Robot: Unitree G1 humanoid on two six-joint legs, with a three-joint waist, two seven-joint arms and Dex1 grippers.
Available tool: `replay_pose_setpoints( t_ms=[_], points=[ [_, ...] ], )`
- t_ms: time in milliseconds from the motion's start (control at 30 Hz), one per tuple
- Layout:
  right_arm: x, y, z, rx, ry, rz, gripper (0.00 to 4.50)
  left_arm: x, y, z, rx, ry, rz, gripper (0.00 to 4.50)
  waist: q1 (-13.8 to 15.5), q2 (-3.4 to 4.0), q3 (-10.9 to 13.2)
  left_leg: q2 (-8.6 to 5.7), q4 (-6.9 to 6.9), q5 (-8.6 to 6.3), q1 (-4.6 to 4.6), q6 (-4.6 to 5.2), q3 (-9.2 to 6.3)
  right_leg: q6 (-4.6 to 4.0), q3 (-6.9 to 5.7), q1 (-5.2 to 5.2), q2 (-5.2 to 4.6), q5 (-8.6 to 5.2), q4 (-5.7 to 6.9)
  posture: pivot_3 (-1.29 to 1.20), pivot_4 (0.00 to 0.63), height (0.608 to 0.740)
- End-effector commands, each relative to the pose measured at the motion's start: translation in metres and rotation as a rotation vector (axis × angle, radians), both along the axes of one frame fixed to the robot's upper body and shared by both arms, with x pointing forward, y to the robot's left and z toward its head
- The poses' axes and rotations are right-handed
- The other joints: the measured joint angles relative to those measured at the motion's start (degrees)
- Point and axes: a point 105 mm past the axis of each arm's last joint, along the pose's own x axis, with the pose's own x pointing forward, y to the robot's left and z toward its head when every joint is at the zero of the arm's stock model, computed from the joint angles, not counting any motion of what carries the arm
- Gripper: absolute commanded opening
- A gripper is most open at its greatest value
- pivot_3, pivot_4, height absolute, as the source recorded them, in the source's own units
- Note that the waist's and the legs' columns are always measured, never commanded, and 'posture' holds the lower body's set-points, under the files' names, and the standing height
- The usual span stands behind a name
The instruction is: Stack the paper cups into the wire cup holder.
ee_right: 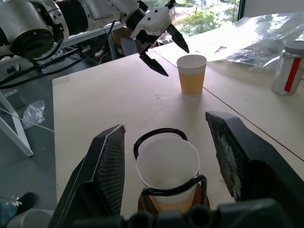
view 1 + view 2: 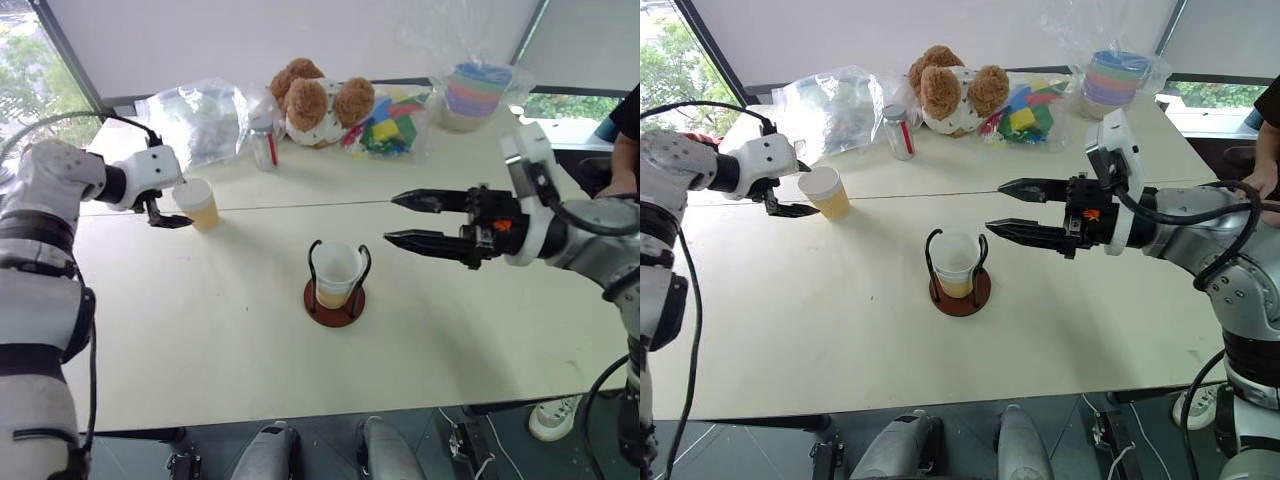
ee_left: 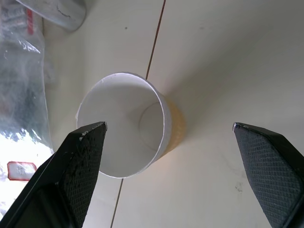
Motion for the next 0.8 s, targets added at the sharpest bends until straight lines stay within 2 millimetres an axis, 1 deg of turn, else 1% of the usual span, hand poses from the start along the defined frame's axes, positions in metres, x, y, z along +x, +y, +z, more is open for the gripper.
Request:
replay_pose_setpoints(
  t_ms=[33,67,167,200,233,267,367,400,533,667,700,767,800],
  points=[
    [-0.009,0.001,0.01,0.011,-0.048,0.002,2.92,0.007,0.001,0.005,0.026,-0.031,0.045,4.39,0.0,0.0,0.0,0.0,0.0,0.0,0.0,0.0,0.01,0.0,0.0,0.0,0.0,0.0,0.0,0.0,0.15,0.74],
    [-0.009,0.001,0.01,0.012,-0.046,0.0,2.92,0.007,0.001,0.002,0.031,-0.022,0.049,4.39,0.0,-0.01,0.0,0.0,0.0,0.0,0.0,0.0,0.01,0.0,0.0,0.0,0.0,0.0,0.0,0.0,0.15,0.74],
    [-0.01,0.001,0.011,0.014,-0.047,-0.009,2.92,0.009,-0.003,-0.003,0.043,-0.006,0.052,3.56,0.0,-0.01,0.0,0.0,0.0,0.0,0.0,0.0,0.01,0.0,0.0,0.0,0.0,0.0,0.03,0.0,0.15,0.74],
    [-0.01,0.001,0.012,0.016,-0.047,-0.011,2.92,0.01,-0.004,-0.004,0.044,-0.005,0.051,3.09,0.0,-0.01,0.0,0.0,0.0,0.0,0.0,0.0,0.01,0.0,0.0,0.0,0.0,0.0,0.03,0.0,0.15,0.74],
    [-0.01,0.001,0.012,0.017,-0.048,-0.013,2.92,0.01,-0.005,-0.004,0.044,-0.004,0.05,2.47,0.0,-0.01,0.0,0.0,0.0,0.0,0.0,0.0,0.01,0.0,0.0,0.0,0.0,0.0,0.04,0.0,0.15,0.74],
    [-0.01,0.001,0.013,0.016,-0.048,-0.015,2.92,0.01,-0.006,-0.004,0.043,-0.005,0.048,2.01,0.0,-0.01,0.0,0.0,0.0,0.0,0.0,0.0,0.01,0.0,0.0,0.0,0.0,0.0,0.04,0.0,0.15,0.74],
    [-0.01,0.0,0.013,0.016,-0.048,-0.019,2.92,0.011,-0.007,-0.003,0.046,-0.006,0.043,0.43,0.0,-0.01,0.0,0.0,0.0,0.0,0.0,0.0,0.01,0.0,0.0,0.0,0.0,0.01,0.04,0.0,0.15,0.74],
    [-0.01,0.0,0.013,0.016,-0.048,-0.019,2.92,0.011,-0.007,-0.003,0.048,-0.006,0.039,0.02,0.0,-0.01,0.0,0.0,0.0,0.0,0.0,0.0,0.01,0.0,0.0,0.0,0.0,0.01,0.04,0.0,0.15,0.74],
    [-0.009,0.001,0.012,0.016,-0.045,-0.016,2.92,0.01,-0.008,0.001,0.059,-0.014,0.026,0.02,0.0,-0.01,0.0,0.0,0.0,0.0,0.0,0.0,0.01,0.0,0.0,0.0,0.0,0.01,0.04,0.0,0.15,0.74],
    [-0.008,0.001,0.011,0.019,-0.038,-0.016,2.92,0.008,-0.01,0.012,0.055,-0.015,-0.006,0.02,0.0,-0.02,0.0,0.0,0.0,0.0,0.0,0.0,0.01,0.01,0.0,0.0,0.0,0.01,0.04,0.0,0.15,0.74],
    [-0.006,-0.004,0.009,0.008,-0.033,-0.037,2.92,0.006,-0.017,0.026,0.06,-0.029,-0.048,0.02,0.0,-0.02,0.0,0.0,0.0,0.0,0.0,0.0,0.01,0.01,0.0,0.0,0.0,0.01,0.04,0.0,0.15,0.74],
    [-0.005,-0.012,0.007,-0.013,-0.025,-0.07,2.92,0.003,-0.029,0.047,0.058,-0.045,-0.118,0.02,0.2,-0.13,0.0,0.0,0.0,0.0,-0.02,0.0,-0.01,0.01,-0.04,0.0,0.0,0.01,0.04,0.0,0.15,0.74],
    [-0.004,-0.018,0.002,-0.057,-0.023,-0.098,2.92,-0.003,-0.047,0.068,0.027,-0.026,-0.204,0.02,0.3,-0.15,0.0,0.0,0.01,0.0,-0.03,0.0,-0.03,0.01,-0.07,0.0,0.0,0.01,0.04,0.0,0.15,0.74]
  ],
)
